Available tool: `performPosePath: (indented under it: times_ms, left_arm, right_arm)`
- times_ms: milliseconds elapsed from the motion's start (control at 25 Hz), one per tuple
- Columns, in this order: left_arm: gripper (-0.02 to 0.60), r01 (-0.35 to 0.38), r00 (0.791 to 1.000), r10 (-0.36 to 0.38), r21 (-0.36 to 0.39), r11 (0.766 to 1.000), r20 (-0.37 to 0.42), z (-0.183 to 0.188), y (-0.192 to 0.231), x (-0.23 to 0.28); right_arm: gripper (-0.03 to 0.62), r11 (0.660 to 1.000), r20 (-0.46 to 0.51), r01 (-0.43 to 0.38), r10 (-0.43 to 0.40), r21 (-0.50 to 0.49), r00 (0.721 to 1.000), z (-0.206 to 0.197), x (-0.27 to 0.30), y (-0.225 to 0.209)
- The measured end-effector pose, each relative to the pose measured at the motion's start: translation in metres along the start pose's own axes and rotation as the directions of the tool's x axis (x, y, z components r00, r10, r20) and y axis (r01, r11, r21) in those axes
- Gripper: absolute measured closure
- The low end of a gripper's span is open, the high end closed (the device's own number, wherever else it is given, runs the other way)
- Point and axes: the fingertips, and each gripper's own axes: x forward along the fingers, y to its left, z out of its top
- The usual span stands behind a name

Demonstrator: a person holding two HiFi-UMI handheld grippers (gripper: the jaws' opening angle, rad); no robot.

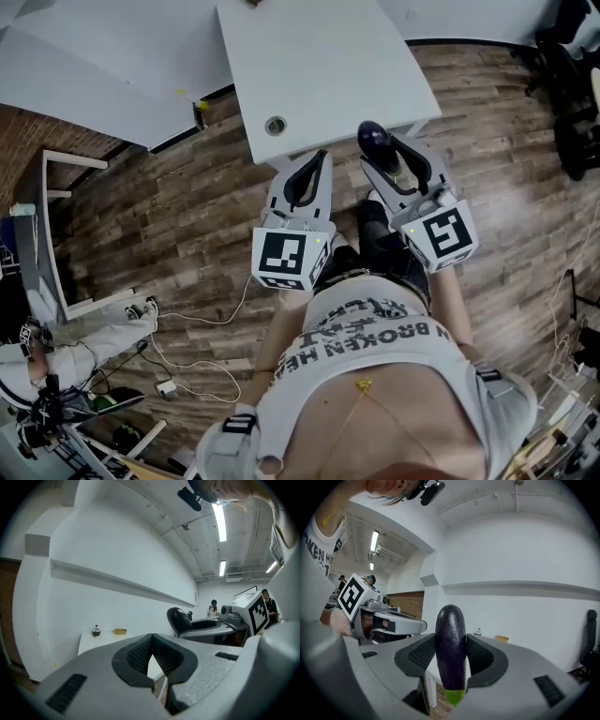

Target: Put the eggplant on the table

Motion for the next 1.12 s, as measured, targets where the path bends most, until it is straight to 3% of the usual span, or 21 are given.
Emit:
performPosePath:
  times_ms: [560,920,1120]
  left_arm:
    - [0.577,-0.026,1.0,0.026,0.01,1.0,0.0,0.025,0.022,0.102]
    - [0.577,-0.081,0.997,0.081,0.008,0.997,0.002,0.034,0.017,0.148]
    - [0.577,-0.153,0.988,0.153,-0.003,0.988,-0.007,0.035,0.024,0.166]
  right_arm:
    - [0.39,0.997,0.034,-0.07,0.07,0.017,0.997,0.01,0.061,-0.081]
    - [0.39,0.991,0.048,-0.129,0.127,0.024,0.991,0.009,0.074,-0.132]
    - [0.388,0.984,0.042,-0.18,0.179,0.016,0.983,0.005,0.085,-0.159]
